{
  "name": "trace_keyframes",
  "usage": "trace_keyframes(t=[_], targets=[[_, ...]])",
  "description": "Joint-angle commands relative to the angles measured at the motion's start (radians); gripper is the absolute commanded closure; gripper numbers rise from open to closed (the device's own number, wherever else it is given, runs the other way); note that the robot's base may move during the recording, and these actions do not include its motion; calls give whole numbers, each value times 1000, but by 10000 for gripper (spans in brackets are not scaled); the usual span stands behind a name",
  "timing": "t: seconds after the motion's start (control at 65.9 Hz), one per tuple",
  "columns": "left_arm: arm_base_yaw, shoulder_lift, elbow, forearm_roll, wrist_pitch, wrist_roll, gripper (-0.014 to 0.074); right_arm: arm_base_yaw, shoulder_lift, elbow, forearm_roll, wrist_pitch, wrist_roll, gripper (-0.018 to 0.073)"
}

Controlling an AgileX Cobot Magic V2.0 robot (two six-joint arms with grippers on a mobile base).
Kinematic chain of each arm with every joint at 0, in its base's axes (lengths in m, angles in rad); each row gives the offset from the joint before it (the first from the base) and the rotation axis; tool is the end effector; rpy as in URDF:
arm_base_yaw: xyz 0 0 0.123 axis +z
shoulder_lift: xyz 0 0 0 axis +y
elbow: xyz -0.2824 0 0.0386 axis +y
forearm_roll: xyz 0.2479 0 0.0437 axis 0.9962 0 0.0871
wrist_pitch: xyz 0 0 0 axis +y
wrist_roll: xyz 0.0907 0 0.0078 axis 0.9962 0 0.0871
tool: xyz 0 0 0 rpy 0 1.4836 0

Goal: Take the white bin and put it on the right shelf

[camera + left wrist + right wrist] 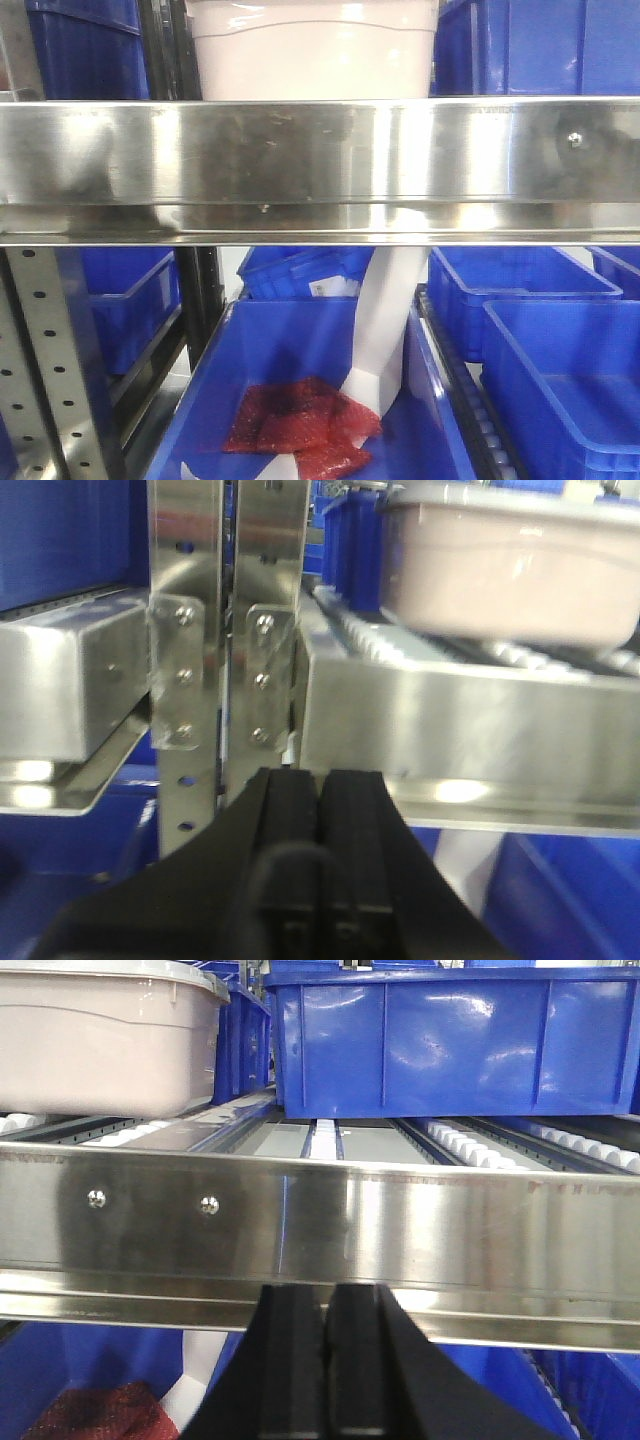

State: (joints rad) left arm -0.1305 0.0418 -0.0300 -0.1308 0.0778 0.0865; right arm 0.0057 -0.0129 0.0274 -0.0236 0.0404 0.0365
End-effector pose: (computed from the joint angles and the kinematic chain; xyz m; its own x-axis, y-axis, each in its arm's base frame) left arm 0.0583 -0.0086 0.2139 -0.0079 -0.0432 -0.9990 0.1400 0.9892 -0.0439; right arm 0.0566 0.0002 0.2009 0.0322 0.0131 -0.9994 -0.0052 0.9999 0.0129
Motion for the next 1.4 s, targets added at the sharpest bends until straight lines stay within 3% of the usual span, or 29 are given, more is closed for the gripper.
trace_keyframes(t=[0.0,0.182,0.547,0.698,1.382], targets=[[32,-12,0,30,-83,-16,715,3,-16,0,3,-81,-9,516],[97,-67,59,55,-148,-16,715,3,-16,0,3,-81,-9,516],[44,-64,59,58,-168,-19,715,3,-16,0,3,-81,-9,516],[45,-64,59,72,-168,-113,715,3,-16,0,3,-81,-9,516],[45,-64,59,84,-164,-113,715,3,-16,0,3,-81,-9,516]])
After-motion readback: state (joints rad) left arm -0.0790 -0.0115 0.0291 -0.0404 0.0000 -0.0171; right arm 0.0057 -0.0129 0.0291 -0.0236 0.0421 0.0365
